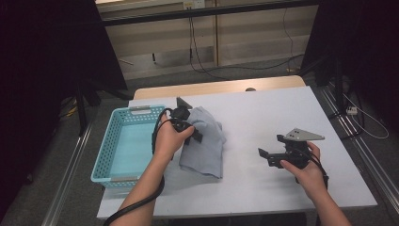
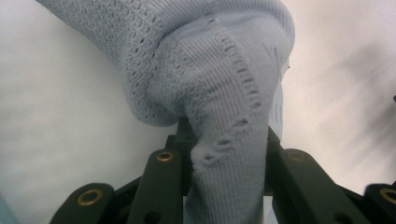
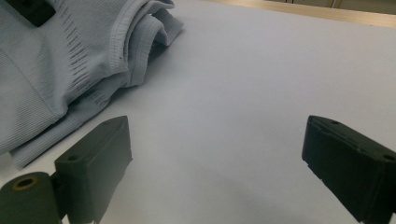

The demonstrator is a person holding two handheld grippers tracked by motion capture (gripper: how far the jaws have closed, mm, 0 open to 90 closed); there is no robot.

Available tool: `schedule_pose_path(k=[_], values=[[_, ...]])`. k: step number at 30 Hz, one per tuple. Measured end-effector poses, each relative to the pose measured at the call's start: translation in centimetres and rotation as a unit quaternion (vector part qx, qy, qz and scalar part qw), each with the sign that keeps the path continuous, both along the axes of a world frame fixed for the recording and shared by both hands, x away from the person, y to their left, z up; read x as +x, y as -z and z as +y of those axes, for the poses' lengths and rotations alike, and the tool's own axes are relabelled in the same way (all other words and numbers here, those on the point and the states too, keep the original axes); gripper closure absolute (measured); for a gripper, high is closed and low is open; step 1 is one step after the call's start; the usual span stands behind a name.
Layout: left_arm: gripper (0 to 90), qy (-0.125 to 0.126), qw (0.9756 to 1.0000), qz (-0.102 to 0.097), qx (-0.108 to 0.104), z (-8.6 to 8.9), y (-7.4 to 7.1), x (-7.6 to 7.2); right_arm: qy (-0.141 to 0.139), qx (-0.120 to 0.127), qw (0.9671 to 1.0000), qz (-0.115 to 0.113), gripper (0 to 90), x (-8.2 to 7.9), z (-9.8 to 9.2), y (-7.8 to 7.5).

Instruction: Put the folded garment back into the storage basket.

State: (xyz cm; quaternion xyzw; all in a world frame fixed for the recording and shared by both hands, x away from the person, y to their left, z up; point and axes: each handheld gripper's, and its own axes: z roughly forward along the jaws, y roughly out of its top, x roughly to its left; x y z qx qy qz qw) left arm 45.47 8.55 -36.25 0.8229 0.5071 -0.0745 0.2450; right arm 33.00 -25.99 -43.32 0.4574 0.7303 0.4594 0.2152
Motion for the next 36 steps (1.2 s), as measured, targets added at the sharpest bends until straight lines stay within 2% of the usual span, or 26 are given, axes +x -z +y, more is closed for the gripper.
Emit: schedule_pose_path(k=[2, 5, 36], values=[[71.6, 0.002, 1.0, 0.001, 0.005, 0.1, -0.2, 0.1, 0.0, 0.0, 1.0, -0.001, 7.6, 0.0, 0.0, 0.0], [71.5, 0.009, 0.9997, -0.001, 0.024, 0.1, -0.7, 0.3, -0.001, 0.0, 1.0, -0.001, 7.6, 0.0, 0.0, 0.0], [71.8, 0.023, 0.9967, -0.007, 0.078, 0.9, -4.1, 1.6, -0.004, 0.0, 1.0, -0.001, 7.4, 0.0, 0.0, 0.0]])
